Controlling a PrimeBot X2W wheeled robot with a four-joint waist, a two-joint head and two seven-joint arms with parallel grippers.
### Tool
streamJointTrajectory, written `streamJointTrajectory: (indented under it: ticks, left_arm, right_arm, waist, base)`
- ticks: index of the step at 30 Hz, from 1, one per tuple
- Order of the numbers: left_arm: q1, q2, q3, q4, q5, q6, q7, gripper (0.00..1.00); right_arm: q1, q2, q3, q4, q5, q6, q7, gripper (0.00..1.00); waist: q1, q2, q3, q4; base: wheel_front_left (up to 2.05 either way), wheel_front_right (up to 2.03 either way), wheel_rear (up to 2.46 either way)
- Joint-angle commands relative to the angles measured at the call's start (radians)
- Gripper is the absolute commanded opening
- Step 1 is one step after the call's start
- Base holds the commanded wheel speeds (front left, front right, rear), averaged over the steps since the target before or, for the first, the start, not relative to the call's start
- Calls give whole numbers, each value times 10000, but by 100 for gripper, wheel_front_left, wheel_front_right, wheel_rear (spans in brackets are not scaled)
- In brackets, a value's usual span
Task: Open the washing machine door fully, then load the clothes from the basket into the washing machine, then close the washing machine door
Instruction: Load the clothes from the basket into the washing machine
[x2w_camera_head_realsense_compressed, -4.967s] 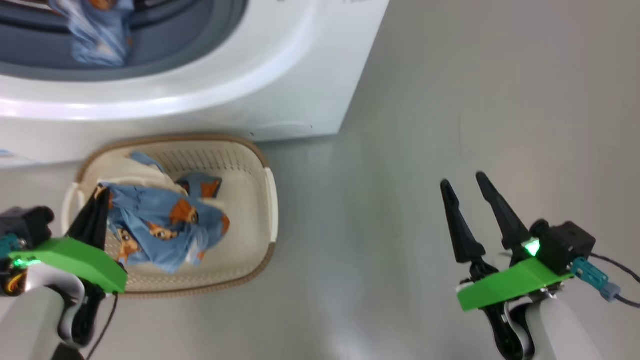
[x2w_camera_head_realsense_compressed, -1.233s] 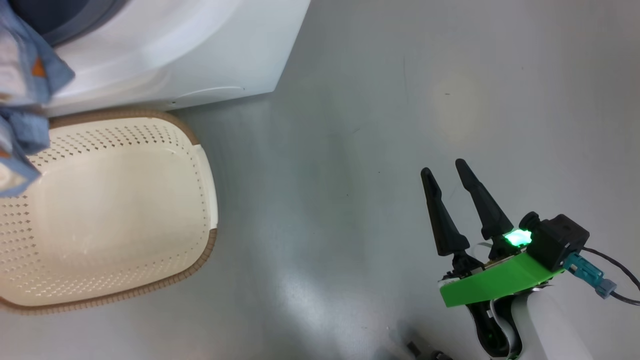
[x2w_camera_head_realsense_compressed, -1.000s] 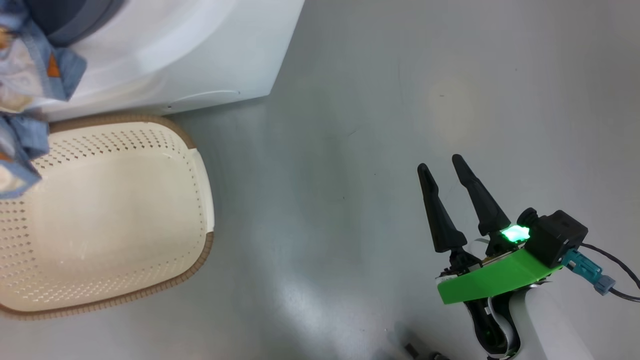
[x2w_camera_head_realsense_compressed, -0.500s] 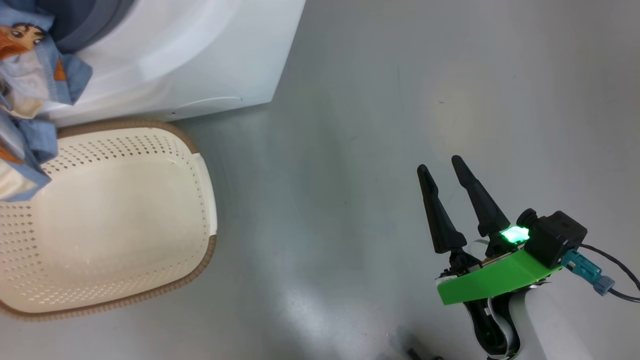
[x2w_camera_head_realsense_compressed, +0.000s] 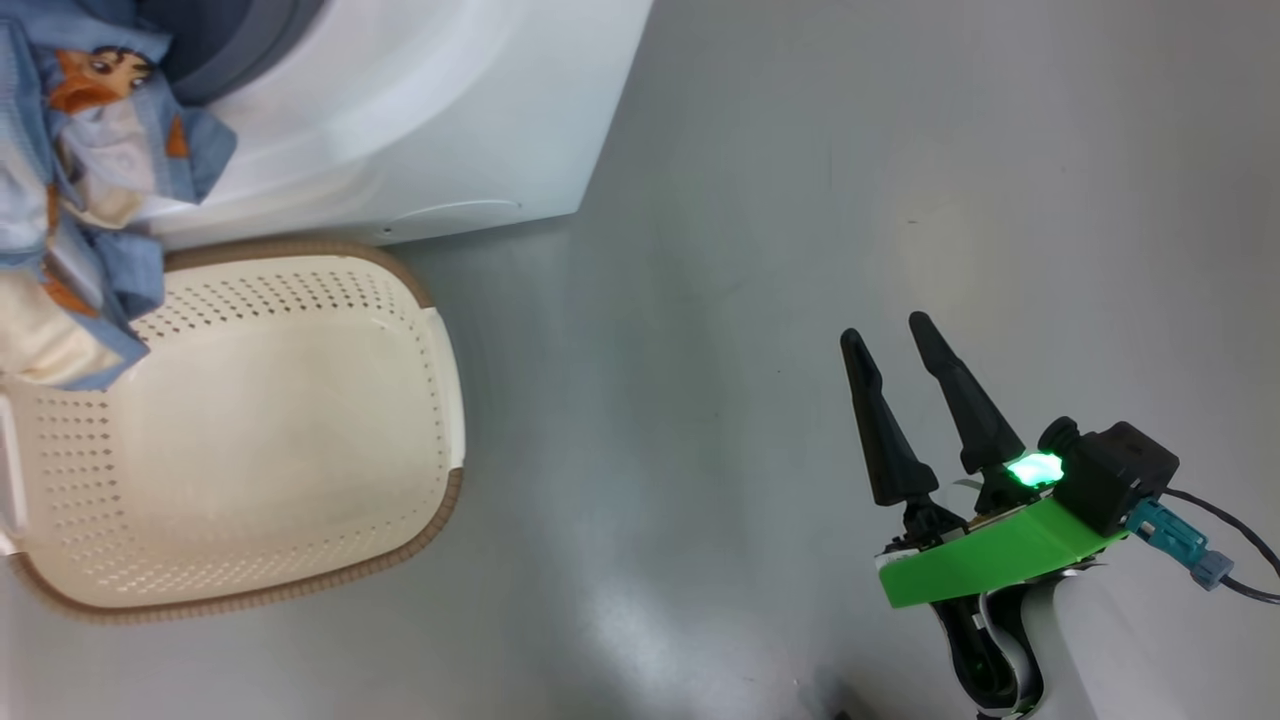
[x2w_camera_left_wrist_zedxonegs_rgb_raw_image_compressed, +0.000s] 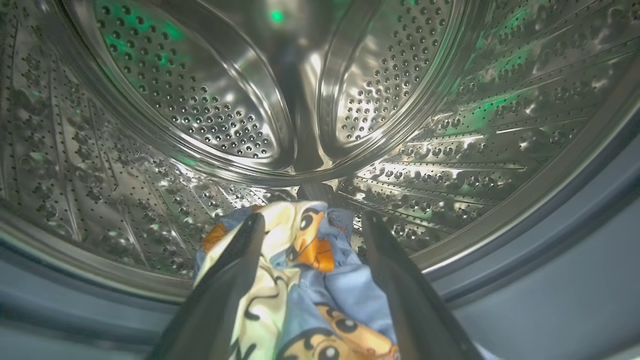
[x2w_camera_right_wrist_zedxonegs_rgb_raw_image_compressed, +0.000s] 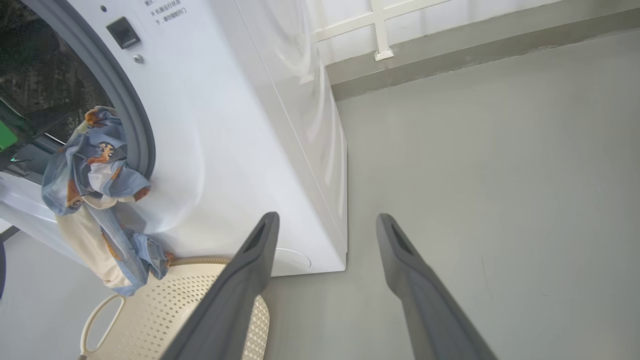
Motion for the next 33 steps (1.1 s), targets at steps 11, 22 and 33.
streamJointTrajectory:
  ticks: [11, 22, 33]
  left_arm:
    - [2334, -254, 2423, -2450, 959, -13, -61, 100]
    - [4990, -1381, 4152, -4474, 2139, -13, -62, 100]
    - [7357, -2111, 4871, -5786, 2911, -13, -62, 100]
  right_arm:
    - [-55, 14, -125, -270, -399, 16, -48, 100]
    - [-33, 14, -450, -151, -680, 16, -48, 100]
    - [278, -28, -737, -39, -824, 16, -48, 100]
  waist:
    - [0, 0, -27, 518]
    - [0, 0, -490, 1073]
    - [0, 0, -1016, 1492]
  base:
    - [0, 0, 0]
    - [0, 0, 0]
    - [0, 0, 0]
